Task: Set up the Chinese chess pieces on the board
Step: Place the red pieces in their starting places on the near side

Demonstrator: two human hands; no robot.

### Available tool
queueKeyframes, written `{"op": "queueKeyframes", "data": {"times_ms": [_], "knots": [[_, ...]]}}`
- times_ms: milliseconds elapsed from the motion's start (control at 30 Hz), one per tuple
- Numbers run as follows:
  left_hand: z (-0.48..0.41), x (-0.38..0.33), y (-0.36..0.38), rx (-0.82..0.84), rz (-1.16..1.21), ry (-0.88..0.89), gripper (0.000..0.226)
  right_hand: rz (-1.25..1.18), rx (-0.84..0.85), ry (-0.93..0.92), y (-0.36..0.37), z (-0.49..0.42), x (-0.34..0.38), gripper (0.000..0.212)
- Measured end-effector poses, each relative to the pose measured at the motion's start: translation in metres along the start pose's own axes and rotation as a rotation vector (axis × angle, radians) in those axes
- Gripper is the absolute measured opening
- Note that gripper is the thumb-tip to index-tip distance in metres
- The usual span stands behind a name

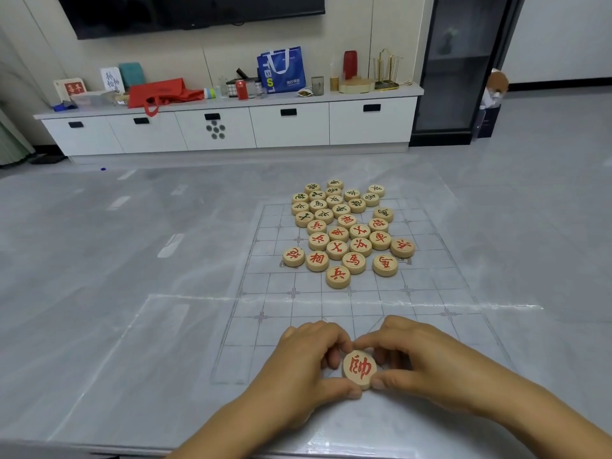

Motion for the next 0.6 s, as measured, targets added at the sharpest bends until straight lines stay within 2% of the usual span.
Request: {"op": "queueKeyframes", "data": {"times_ms": [133,267,433,600], "knots": [[-0.001,0.003,0.000,0.017,0.030,-0.017,0.038,0.017,0.022,-0.001,0.001,0.001,0.002,0.038],[0.001,0.013,-0.008,0.004,0.027,-0.056,0.042,-0.007,0.015,0.043,-0.006,0.005,-0.002,0.022],[0.002,0.004,-0.003,0.078,-0.007,-0.003,0.042,-0.018,0.018,0.045,-0.003,0.005,-0.001,0.030],[0.001,-0.002,-0.002,0.002,-0.057,0.017,0.040,-0.001,-0.008,0.029,-0.002,0.003,0.002,0.028]]}}
Point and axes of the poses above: each hand's wrist, its own z-axis away from the middle knuckle, its own y-axis out of the palm, x = y × z, the point moved 10 cm from there along -z, towards the middle knuckle, and after that the axes turned 9 degrees about -z, right-handed, at the moved point
